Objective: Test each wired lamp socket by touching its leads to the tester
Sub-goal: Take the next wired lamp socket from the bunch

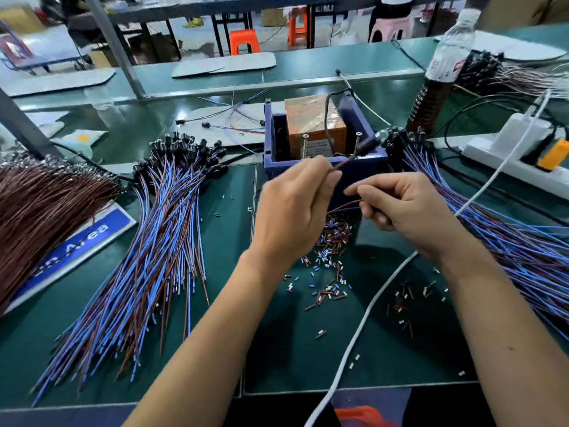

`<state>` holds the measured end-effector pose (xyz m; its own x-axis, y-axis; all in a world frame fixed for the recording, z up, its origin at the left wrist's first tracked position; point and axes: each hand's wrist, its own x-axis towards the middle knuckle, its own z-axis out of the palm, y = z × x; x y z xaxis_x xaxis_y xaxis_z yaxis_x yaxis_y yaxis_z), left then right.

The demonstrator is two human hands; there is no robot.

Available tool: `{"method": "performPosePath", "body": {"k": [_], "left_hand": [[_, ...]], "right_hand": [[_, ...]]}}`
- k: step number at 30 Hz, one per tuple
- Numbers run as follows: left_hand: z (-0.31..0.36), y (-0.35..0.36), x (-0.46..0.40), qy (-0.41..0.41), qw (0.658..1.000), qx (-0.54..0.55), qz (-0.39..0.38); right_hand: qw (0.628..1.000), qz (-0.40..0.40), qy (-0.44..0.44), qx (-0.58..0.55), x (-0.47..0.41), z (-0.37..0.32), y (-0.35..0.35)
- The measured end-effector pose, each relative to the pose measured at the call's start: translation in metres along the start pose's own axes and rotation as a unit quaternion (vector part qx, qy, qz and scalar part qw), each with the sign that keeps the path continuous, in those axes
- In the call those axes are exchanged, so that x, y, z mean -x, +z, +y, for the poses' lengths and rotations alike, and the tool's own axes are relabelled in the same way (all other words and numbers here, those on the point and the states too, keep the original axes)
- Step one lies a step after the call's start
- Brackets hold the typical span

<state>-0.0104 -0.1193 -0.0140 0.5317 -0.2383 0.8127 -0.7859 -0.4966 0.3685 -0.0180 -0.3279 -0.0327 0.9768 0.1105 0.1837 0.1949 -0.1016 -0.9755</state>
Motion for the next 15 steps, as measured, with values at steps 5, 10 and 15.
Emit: {"method": "performPosePath", "body": {"k": [5,10,15], "left_hand": [[-0.005,0.010,0.010,-0.074,0.992,0.072,0.067],[-0.001,0.009,0.001,-0.203,0.913,0.268,0.233],[0.004,-0.001,-0.012,-0.223,0.849,0.354,0.321]], "right_hand": [[0.981,0.110,-0.050,0.149,0.006,0.009,0.005],[0.838,0.250,-0.261,0.409,0.009,-0.015,0.040],[0.828,0.067,-0.301,0.468,0.002,-0.033,0.091]]}}
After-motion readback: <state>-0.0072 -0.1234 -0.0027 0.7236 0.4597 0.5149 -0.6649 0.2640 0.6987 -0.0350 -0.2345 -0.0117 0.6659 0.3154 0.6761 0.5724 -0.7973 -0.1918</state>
